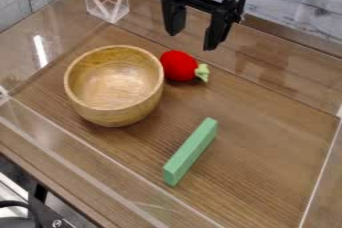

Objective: Move the red fruit to the left side of the table

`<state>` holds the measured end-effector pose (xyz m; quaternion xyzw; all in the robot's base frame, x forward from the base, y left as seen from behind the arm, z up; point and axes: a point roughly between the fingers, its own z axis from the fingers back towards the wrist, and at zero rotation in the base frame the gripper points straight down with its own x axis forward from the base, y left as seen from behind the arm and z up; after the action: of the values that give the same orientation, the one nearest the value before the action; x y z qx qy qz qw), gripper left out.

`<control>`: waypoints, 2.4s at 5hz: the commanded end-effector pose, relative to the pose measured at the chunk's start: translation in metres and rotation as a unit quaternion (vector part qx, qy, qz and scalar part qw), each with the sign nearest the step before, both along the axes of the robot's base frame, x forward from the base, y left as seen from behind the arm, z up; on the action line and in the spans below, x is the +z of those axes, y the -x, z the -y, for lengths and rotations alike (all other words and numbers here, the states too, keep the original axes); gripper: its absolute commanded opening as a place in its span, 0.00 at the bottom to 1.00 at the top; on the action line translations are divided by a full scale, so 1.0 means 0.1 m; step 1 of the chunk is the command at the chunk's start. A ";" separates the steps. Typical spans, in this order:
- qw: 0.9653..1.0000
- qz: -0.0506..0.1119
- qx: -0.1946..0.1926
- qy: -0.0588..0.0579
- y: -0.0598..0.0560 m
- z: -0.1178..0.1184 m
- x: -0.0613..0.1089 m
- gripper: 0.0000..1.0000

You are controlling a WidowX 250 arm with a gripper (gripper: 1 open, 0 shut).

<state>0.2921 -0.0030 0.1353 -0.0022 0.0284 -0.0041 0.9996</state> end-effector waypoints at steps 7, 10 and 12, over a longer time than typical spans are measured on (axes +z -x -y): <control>0.998 0.038 0.056 0.008 -0.04 0.00 0.17 1.00; 0.998 0.044 0.032 -0.006 -0.19 -0.02 0.02 1.00; 0.999 0.046 0.001 -0.009 -0.13 -0.04 0.06 1.00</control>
<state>0.3031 0.0016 0.1240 0.0052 0.0130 0.0016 0.9999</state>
